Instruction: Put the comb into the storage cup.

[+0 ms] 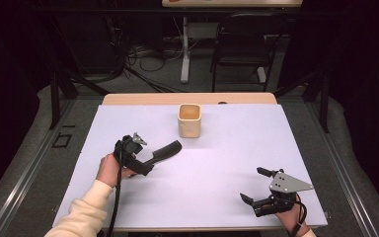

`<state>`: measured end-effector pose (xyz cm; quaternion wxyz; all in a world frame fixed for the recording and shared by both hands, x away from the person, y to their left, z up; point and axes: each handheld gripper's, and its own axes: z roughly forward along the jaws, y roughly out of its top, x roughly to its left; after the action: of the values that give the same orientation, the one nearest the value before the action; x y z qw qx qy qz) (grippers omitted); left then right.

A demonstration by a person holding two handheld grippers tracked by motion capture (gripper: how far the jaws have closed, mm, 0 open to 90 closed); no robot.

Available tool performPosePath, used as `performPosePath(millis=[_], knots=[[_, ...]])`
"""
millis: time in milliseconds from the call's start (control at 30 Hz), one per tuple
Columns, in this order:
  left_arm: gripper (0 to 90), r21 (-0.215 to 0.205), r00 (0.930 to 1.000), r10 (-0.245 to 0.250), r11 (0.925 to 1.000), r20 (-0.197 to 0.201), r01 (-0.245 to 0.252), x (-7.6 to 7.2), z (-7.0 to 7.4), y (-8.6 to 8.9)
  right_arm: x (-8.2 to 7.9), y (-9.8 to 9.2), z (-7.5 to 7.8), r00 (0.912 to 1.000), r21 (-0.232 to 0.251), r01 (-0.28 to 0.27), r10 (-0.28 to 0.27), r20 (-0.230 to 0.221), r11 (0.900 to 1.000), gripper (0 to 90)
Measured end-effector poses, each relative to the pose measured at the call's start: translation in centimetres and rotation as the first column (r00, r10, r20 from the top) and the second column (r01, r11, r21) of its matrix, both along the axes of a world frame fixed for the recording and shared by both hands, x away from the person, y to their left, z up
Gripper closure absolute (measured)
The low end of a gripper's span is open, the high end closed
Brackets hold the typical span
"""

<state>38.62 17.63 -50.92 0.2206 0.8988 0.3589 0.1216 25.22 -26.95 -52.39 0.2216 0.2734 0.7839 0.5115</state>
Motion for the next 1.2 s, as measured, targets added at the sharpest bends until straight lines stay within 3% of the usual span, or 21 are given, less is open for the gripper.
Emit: performPosePath(millis=[200, 400, 567, 667, 867, 1200], knots=[[0.8, 0.037, 0.9996, -0.025, 0.999, -0.011, 0.026, 0.4, -0.2, -0.8, -0.1, 0.0, 0.0, 1.0, 0.002, 0.003, -0.003, 0.007, 1.0, 0.0], [16.1, 0.063, 0.9982, -0.05, 0.9967, -0.034, 0.052, 0.6, -0.5, -1.6, -0.1, 0.1, 0.0, 1.0, 0.001, 0.002, -0.002, 0.008, 1.0, 0.0], [22.5, 0.079, 0.9962, -0.067, 0.9943, -0.055, 0.071, 1.0, -0.7, -1.9, -0.1, 0.1, 0.0, 1.0, -0.001, 0.001, -0.001, 0.002, 1.0, 0.0], [32.1, 0.092, 0.9948, -0.068, 0.993, -0.076, 0.075, 1.2, -0.8, -2.1, 0.0, 0.1, 0.0, 1.0, 0.001, 0.002, -0.002, 0.001, 1.0, 0.0], [44.1, 0.11, 0.9869, -0.064, 0.9907, -0.148, 0.081, 2.1, -1.0, -2.4, 0.0, 0.0, 0.0, 1.0, 0.001, 0.003, -0.003, 0.003, 1.0, 0.0], [56.0, 0.126, 0.9748, -0.104, 0.9834, -0.198, 0.13, 3.1, -1.0, -2.9, 0.0, 0.0, 0.0, 1.0, 0.001, 0.003, -0.003, 0.002, 1.0, 0.0]])
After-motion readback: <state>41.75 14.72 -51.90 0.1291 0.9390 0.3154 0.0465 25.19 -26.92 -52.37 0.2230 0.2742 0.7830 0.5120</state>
